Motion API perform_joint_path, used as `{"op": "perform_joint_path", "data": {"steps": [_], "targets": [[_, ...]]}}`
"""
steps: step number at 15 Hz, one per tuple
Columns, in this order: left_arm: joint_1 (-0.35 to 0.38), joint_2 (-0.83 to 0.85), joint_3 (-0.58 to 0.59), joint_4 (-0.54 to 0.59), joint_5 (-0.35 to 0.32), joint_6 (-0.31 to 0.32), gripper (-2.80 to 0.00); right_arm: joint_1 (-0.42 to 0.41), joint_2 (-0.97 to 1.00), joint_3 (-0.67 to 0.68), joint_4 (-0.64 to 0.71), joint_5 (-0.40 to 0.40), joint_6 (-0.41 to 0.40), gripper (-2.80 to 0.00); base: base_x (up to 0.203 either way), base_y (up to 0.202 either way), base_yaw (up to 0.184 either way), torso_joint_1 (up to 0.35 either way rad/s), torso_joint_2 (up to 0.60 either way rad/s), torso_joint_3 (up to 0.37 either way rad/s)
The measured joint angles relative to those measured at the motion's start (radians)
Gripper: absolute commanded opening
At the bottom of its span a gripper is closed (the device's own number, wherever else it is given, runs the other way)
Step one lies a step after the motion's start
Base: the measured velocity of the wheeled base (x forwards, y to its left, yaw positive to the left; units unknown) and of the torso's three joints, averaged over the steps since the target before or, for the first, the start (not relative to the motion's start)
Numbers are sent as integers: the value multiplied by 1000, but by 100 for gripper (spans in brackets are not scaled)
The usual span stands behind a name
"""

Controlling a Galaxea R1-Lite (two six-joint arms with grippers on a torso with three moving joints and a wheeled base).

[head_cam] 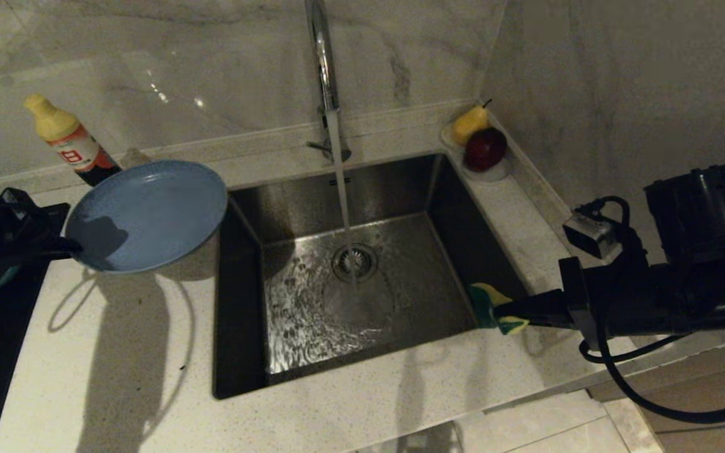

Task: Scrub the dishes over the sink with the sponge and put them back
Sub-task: Wash the plate

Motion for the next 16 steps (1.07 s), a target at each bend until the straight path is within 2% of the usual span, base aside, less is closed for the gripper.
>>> {"op": "perform_joint_path", "data": {"steps": [5,9,11,16], "targets": [[-235,15,22,-30,27,-53,-280,0,-32,8,0,-1,2,-280,0,0,0,0,0,0],[-427,94,17,-154,173,-86,-280,0,-61,7,0,0,4,-280,0,0,0,0,0,0],[-478,138,17,-202,192,-87,-280,0,-66,5,0,2,3,-280,0,0,0,0,0,0],[-538,217,20,-297,194,-89,-280,0,-70,8,0,1,2,-280,0,0,0,0,0,0]]}}
